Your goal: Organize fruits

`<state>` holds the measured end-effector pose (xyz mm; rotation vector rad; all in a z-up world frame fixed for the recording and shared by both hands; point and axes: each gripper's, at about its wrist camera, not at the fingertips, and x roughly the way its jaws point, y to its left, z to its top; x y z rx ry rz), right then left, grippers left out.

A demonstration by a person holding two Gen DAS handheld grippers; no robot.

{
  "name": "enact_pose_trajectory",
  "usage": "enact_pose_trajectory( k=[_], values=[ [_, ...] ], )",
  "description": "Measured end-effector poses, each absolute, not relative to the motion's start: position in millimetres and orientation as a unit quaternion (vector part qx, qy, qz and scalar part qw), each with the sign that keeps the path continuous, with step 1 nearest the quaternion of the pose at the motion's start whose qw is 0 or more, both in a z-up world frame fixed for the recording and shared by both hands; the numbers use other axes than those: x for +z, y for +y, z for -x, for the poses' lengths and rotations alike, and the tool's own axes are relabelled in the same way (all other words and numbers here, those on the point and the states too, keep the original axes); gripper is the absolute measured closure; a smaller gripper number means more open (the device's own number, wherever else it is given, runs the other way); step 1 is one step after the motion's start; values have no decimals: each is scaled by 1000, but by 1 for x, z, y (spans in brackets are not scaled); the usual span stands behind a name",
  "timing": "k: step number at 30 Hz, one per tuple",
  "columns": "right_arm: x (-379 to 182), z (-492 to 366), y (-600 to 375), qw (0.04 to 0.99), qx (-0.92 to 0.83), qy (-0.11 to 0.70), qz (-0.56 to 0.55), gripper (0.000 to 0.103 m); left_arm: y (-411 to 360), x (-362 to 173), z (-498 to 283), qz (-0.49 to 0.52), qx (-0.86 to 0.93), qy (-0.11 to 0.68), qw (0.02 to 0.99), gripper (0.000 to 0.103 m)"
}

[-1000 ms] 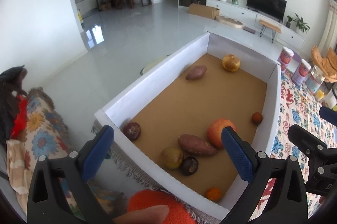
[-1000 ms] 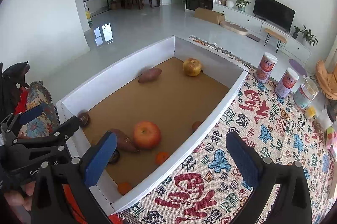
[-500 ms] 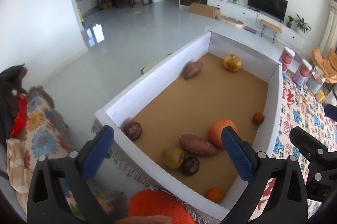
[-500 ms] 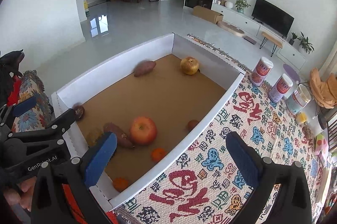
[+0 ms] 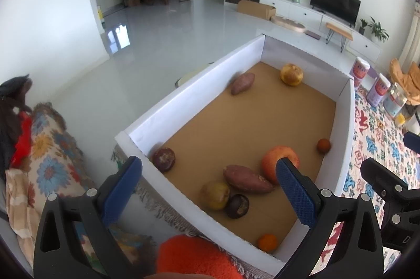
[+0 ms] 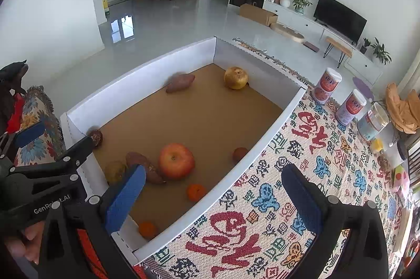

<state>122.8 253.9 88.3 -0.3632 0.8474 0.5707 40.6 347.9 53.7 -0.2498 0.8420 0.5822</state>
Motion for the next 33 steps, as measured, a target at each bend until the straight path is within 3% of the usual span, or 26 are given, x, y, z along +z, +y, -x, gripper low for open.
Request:
enact_pose_trajectory(
  k=[33],
  values=[
    [91, -122, 258, 855, 274, 405, 171, 1, 356, 56, -33, 127, 282, 397, 864, 1]
  ],
)
